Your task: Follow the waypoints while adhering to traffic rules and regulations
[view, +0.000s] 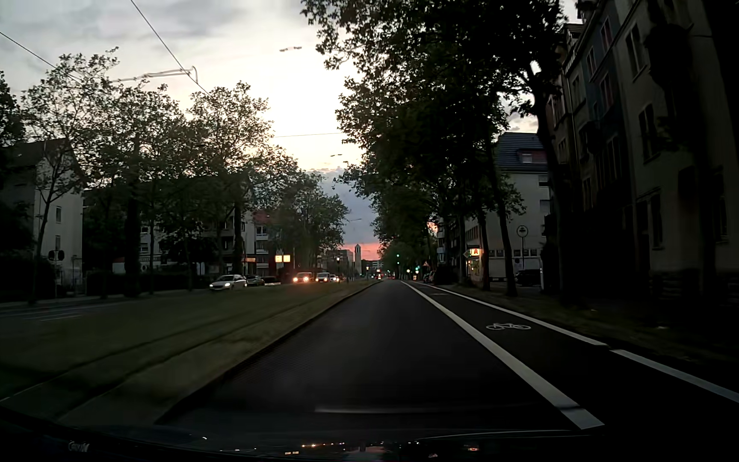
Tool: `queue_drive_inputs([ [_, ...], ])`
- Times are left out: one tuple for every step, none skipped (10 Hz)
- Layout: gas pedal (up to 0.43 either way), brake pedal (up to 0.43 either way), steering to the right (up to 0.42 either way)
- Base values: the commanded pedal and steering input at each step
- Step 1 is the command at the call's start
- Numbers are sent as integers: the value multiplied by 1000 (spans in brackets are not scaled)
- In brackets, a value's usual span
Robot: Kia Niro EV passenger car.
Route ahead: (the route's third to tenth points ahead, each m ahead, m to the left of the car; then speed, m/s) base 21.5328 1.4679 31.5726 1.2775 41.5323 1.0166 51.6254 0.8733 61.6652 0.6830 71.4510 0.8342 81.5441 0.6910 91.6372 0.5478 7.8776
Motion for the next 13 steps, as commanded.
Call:
queue_drive_inputs([
  [220, 0, -5],
  [220, 0, -4],
  [220, 0, -4],
  [220, 0, -3],
  [220, 0, -2],
  [220, 0, -2],
  [220, 0, -2],
  [220, 0, -1],
  [220, 0, 0],
  [220, 0, -1],
  [209, 0, 0],
  [189, 0, 0],
  [118, 0, -1],
])
